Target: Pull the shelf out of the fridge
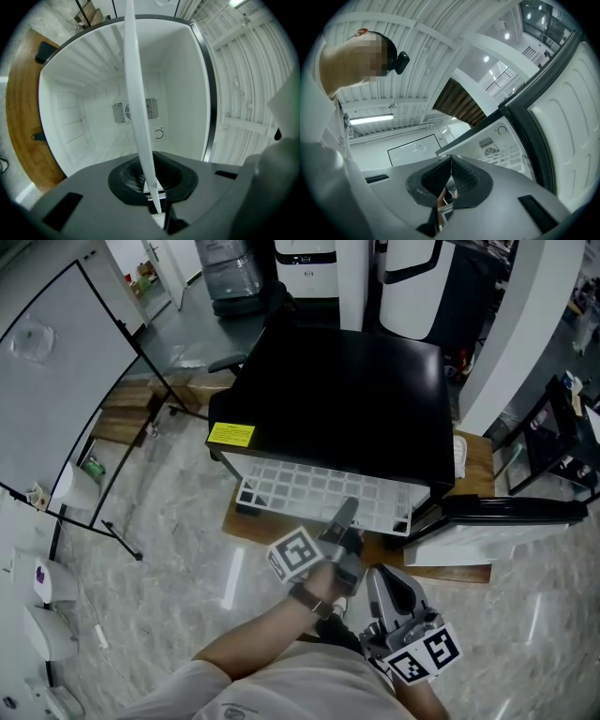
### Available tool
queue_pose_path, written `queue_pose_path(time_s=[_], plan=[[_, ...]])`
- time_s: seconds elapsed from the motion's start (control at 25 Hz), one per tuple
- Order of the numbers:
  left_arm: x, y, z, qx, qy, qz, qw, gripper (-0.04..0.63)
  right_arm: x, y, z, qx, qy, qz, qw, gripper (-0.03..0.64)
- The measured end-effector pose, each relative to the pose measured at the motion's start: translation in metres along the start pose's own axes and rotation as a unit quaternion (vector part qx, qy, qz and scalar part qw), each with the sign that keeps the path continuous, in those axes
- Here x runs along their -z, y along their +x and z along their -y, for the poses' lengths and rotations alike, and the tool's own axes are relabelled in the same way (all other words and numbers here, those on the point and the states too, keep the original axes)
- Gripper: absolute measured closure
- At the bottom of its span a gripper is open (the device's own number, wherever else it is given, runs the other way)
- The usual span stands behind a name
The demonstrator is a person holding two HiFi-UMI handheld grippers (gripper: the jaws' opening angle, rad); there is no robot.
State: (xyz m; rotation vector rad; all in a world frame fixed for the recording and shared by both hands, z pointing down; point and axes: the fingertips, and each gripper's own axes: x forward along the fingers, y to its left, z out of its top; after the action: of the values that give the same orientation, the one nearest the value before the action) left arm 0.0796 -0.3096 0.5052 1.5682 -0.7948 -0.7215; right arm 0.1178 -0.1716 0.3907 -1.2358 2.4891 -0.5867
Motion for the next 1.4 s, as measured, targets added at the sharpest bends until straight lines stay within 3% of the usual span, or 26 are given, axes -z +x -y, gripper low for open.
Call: queue_pose_path(time_s=[0.48, 0.92, 1.16, 1.4], plan=[[0.009, -0.022, 0.004, -0.002, -0.006, -0.001, 1.0, 0.571, 0.014, -0.003, -0.022, -0.002, 0.006, -0.002, 1.0, 0.6], [0.025, -0.059, 0.006, -0.002, -0.01, -0.005, 0.9999, 0.571, 0.026, -0.032, -0.049, 0.022, 0.003, 0.02, 1.0, 0.6], [0.043, -0.1, 0.007, -0.005, -0.015, -0.036, 0.9992, 0.571, 0.03, -0.044, -0.068, 0.034, 0.006, 0.034, 0.999, 0.6], [0.049, -0.162, 0.01, -0.002, 0.039, -0.071, 0.9967, 0.571, 0.052, -0.064, -0.093, 0.047, 0.026, 0.037, 0.998, 0.6]])
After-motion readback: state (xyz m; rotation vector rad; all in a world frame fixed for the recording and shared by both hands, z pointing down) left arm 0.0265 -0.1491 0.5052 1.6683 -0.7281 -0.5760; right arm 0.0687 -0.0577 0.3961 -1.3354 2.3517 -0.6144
